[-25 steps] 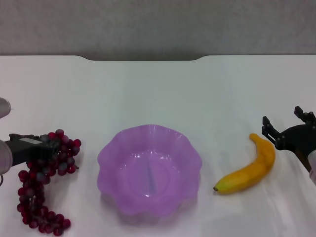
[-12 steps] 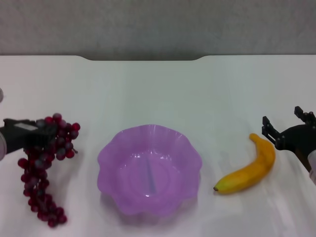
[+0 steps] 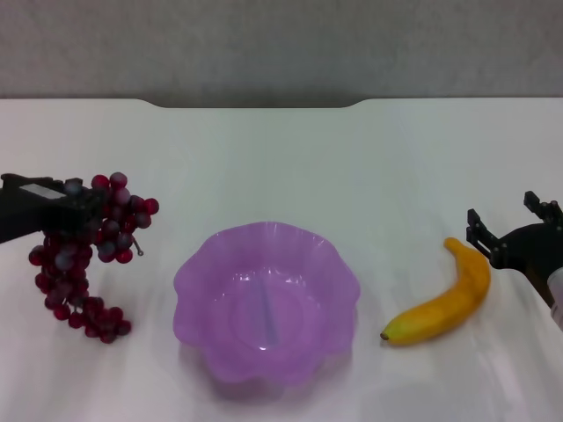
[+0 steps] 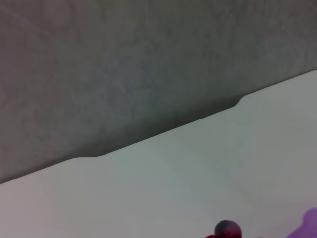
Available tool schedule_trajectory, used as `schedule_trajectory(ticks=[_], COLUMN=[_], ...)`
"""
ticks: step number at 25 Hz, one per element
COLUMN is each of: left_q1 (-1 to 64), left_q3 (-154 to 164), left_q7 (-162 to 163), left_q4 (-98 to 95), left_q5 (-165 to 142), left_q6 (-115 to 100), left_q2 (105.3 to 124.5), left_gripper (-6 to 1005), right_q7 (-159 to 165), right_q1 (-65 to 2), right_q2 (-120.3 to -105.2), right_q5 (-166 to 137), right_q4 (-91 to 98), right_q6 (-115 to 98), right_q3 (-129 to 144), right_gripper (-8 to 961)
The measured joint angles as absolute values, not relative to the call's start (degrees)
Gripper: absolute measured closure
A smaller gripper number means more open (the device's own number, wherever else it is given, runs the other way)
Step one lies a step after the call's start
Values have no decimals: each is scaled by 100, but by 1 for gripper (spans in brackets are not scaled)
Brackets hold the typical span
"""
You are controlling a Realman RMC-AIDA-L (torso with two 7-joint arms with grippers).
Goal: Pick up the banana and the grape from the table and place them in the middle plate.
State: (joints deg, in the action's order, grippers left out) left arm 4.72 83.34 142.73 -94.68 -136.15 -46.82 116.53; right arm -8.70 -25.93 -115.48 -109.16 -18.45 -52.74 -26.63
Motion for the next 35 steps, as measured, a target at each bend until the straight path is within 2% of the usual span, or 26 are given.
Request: schedule_trajectory(ticks=[13,24,35], left_q1=[670,1641,1855], left_q3=[7692,7182,7813], left_q7=[14323,14362,14408], left_q4=[-11062,-11598,-11562], left_q5=[-13604,-12984,-12778], left_q6=[-6285,-7958,-7974], left_q2=[11656,11653,11684], left_gripper=[736,736,739], right_q7=[-870,-870,-863], right_q1=[-2630,-2633,-2647], right_q2=[-11556,-11549,-11548], right_q5=[-10916,-10916,-10916], right_q4=[-1846,-1846,-1846], right_q6=[-5264,-5257,-5255], right_q3=[-2635,-2604,-2601], right_gripper=[64,64,64])
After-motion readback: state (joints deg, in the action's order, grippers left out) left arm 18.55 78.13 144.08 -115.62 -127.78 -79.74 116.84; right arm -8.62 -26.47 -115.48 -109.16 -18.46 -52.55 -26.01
